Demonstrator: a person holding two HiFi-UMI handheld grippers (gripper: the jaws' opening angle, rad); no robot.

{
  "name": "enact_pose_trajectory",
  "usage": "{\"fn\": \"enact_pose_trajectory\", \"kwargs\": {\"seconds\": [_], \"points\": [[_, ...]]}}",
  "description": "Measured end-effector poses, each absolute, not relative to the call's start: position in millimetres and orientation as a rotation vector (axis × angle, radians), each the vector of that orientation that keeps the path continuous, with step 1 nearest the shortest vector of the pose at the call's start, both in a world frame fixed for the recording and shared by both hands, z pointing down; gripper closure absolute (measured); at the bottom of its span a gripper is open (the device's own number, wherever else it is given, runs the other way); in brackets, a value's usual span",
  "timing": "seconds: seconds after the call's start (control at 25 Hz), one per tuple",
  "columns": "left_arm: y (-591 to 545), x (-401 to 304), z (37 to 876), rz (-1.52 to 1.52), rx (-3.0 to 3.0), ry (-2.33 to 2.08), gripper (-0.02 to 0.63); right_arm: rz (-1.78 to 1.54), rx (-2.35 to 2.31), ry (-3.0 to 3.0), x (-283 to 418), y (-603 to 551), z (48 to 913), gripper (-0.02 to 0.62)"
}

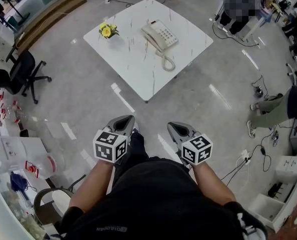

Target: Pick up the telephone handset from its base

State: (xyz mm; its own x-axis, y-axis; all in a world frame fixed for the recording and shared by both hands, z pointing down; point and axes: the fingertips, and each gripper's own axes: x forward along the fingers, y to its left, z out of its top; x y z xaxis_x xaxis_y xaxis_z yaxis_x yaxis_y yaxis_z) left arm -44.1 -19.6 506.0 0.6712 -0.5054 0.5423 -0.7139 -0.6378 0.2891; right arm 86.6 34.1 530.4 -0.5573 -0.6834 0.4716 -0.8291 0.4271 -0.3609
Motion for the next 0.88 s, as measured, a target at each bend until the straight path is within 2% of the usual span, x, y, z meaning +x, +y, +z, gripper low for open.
{"fn": "enact_pose_trajectory", "kwargs": {"seconds": [0.88], "points": [[-234.5,-70.5,487.4,0.589,2.506,-0.801,0.604,0.775,1.487,-2.327,60.1,-167.4,506.8,0.594]]}}
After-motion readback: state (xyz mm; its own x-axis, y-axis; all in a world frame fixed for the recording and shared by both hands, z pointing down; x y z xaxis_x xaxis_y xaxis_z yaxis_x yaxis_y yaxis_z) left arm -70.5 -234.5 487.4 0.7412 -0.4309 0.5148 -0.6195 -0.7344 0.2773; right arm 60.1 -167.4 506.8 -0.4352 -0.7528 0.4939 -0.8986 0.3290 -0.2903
